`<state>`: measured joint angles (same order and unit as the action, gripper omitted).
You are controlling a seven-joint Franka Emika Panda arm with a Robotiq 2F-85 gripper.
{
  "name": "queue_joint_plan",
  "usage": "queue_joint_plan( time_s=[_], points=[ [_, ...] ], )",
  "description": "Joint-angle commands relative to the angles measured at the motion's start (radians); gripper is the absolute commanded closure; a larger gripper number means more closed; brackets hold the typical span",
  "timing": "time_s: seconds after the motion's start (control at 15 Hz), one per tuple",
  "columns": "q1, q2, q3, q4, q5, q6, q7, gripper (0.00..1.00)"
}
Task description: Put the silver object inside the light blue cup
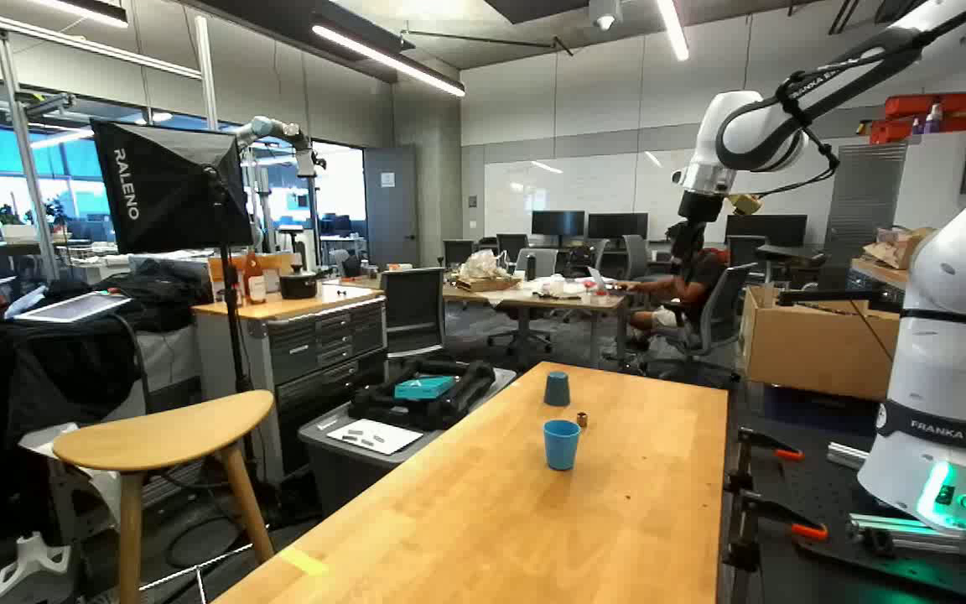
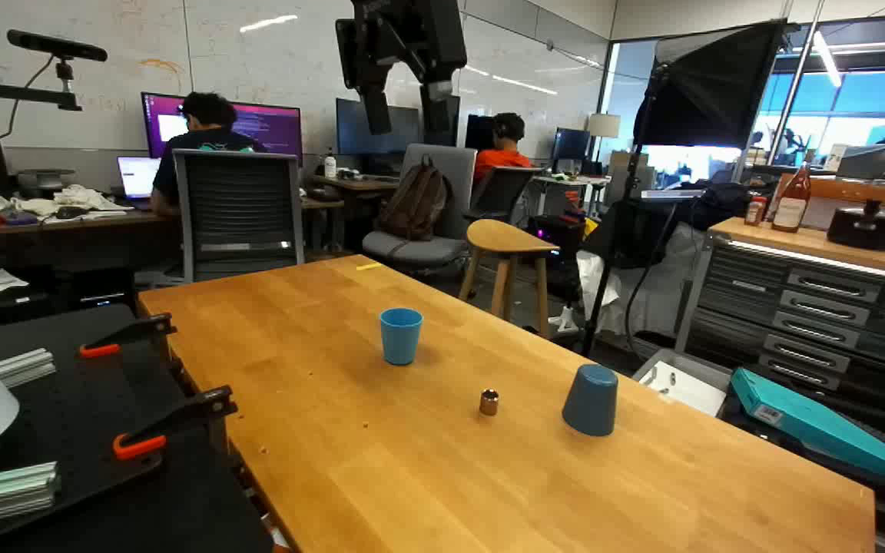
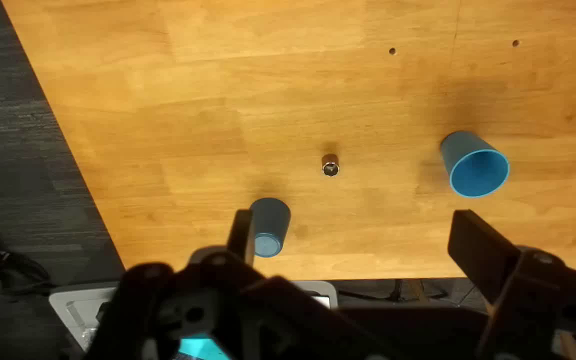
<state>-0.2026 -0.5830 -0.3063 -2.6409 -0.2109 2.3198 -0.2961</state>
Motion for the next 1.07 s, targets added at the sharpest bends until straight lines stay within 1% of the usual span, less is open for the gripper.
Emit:
queue_joint_plan(
  time_s=[0.0, 0.13, 0.27, 0.4, 0.47, 0.73, 1.0],
  points=[
    [-0.011, 0.001, 0.011, 0.004, 0.009, -0.001, -0.007, 0.00],
    [0.007, 0.097, 0.006, 0.029, 0.034, 0.048, 0.018, 0.00],
    [0.016, 0.242, 0.014, 0.056, 0.053, 0.158, 0.071, 0.00],
    [0.045, 0.342, 0.004, 0.065, 0.045, 0.244, 0.131, 0.00],
    [0.032, 0.403, 0.033, 0.083, 0.076, 0.271, 0.138, 0.00],
    [0.051, 0.655, 0.074, 0.178, 0.163, 0.366, 0.183, 0.00],
    [0.042, 0.907, 0.131, 0.348, 0.241, 0.402, 0.232, 0.00]
  ],
)
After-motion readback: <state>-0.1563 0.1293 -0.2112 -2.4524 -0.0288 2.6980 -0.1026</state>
